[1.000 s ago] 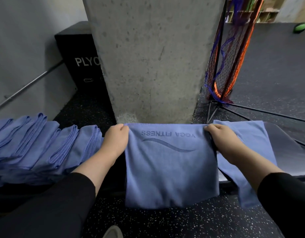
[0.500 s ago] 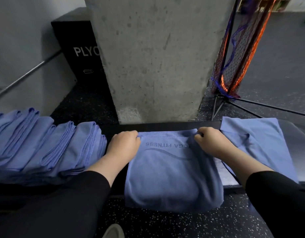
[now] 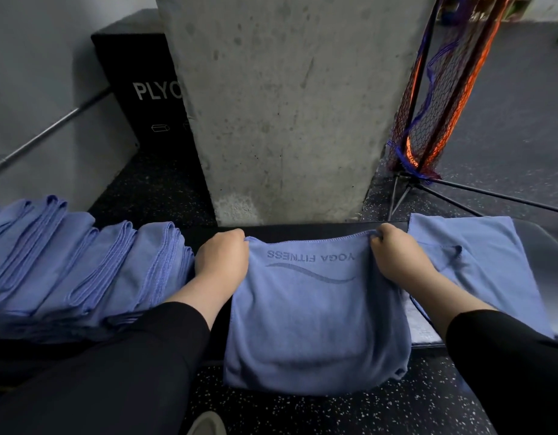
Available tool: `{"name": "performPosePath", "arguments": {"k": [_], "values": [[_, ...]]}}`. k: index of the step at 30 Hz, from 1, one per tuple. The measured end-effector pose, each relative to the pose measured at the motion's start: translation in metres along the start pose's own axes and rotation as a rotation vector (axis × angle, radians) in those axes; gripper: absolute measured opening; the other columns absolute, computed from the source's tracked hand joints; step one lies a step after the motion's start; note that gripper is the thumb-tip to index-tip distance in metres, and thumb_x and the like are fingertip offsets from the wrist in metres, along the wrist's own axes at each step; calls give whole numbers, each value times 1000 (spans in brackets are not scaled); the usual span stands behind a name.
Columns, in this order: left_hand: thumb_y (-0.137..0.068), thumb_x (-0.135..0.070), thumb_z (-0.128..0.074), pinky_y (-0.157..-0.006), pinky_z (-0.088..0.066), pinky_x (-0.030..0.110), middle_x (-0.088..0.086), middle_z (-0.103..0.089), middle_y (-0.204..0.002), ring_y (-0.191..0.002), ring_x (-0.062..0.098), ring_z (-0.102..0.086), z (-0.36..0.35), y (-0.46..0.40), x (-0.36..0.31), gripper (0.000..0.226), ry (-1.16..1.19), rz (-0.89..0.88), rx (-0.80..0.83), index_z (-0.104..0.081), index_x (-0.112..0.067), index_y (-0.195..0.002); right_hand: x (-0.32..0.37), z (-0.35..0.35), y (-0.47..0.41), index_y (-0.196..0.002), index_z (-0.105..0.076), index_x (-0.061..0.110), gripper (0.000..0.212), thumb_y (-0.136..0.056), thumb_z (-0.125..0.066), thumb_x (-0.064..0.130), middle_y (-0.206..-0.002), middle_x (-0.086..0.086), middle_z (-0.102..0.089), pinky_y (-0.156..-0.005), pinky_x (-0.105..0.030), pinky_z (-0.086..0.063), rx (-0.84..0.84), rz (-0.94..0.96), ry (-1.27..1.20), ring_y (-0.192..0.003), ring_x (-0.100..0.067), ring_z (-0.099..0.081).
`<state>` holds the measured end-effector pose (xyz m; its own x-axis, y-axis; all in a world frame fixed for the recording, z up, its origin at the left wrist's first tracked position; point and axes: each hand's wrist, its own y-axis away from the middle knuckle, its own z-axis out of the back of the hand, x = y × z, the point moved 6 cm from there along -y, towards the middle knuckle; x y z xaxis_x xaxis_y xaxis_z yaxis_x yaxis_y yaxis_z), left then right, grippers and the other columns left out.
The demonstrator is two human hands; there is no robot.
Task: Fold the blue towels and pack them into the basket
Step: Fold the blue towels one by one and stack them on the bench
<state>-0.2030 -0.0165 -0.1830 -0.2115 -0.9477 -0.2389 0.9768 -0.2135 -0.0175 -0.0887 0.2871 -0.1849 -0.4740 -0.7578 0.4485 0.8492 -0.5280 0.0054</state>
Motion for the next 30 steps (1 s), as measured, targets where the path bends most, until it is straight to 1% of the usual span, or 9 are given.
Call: {"name": "performPosePath", "arguments": {"k": [4, 8, 12, 15, 19, 22, 24, 27, 30], "values": [[-98, -13, -47, -72, -41, 37, 6, -62, -109, -96, 30, -59, -10, -1, -7, 16, -89, -83, -19, -59, -17, -109, 3, -4, -3, -98, -51, 15, 8, -96, -50, 23, -105, -16, -66, -73, -36, -42, -35, 32, 49, -96, -37, -61], [-98, -22, -48, -102, -34, 41, -3, -50, -143, -128, 23, -46, -23, -5, -11, 47, -126, -250, 30, -49, -25, -146, 19, -13, -3, -132, -58, 24, 49, -85, -60, 38, -130, -5, -56, -96, -47, -47, 63, 239, 128, -121, -34, -53], [-99, -17, -47, -104, -30, 39, -5, -51, -139, -129, 21, -44, -26, -6, -15, 54, -158, -305, 87, -41, -28, -152, 23, -30, 1, -146, -45, 33, 60, -90, -65, 37, -141, 6, -49, -104, -44, -32, 218, 278, 292, -135, -21, -40], [-96, -12, -48, -101, -31, 39, -2, -55, -123, -120, 22, -47, -24, -3, -22, 44, -198, -308, 118, -54, -25, -138, 27, -28, 1, -136, -55, 33, 47, -90, -62, 38, -131, 6, -57, -96, -39, -32, 171, 315, 341, -129, -20, -47], [-91, -15, -52, -91, -31, 37, -4, -51, -104, -109, 21, -48, -17, 3, -20, 21, -172, -295, 118, -65, -21, -107, 32, -15, 10, -92, -61, 30, 8, -89, -59, 37, -101, 6, -60, -79, -35, -26, 158, 342, 399, -113, -21, -55], [-88, -22, -60, -87, -31, 36, -6, -46, -101, -102, 19, -47, -2, 9, -18, 4, -64, -283, 115, -59, -25, -91, 33, 1, 18, -76, -47, 27, 22, -90, -58, 40, -87, 9, -50, -86, -38, -29, 84, 379, 368, -106, -20, -56], [-84, -21, -65, -78, -35, 35, -5, -52, -91, -90, 20, -51, 13, 13, -15, 16, 108, -235, 99, -51, -25, -76, 37, 17, 24, -69, -41, 24, 33, -90, -61, 40, -74, 9, -47, -87, -38, -29, 40, 393, 330, -97, -22, -58], [-80, -12, -68, -60, -34, 32, -4, -54, -65, -64, 19, -48, 44, 19, -6, 24, 417, -174, 61, -49, -21, -67, 40, 41, 34, -66, -35, 23, 43, -91, -66, 38, -59, 8, -42, -71, -33, -26, 61, 378, 224, -73, -27, -50], [-82, -7, -70, -55, -31, 30, -6, -49, -58, -56, 13, -41, 78, 28, -1, 28, 525, -188, 9, -51, -21, -67, 40, 65, 48, -70, -41, 26, 38, -90, -70, 38, -62, 10, -46, -59, -30, -30, 123, 372, 164, -70, -23, -47]]}}
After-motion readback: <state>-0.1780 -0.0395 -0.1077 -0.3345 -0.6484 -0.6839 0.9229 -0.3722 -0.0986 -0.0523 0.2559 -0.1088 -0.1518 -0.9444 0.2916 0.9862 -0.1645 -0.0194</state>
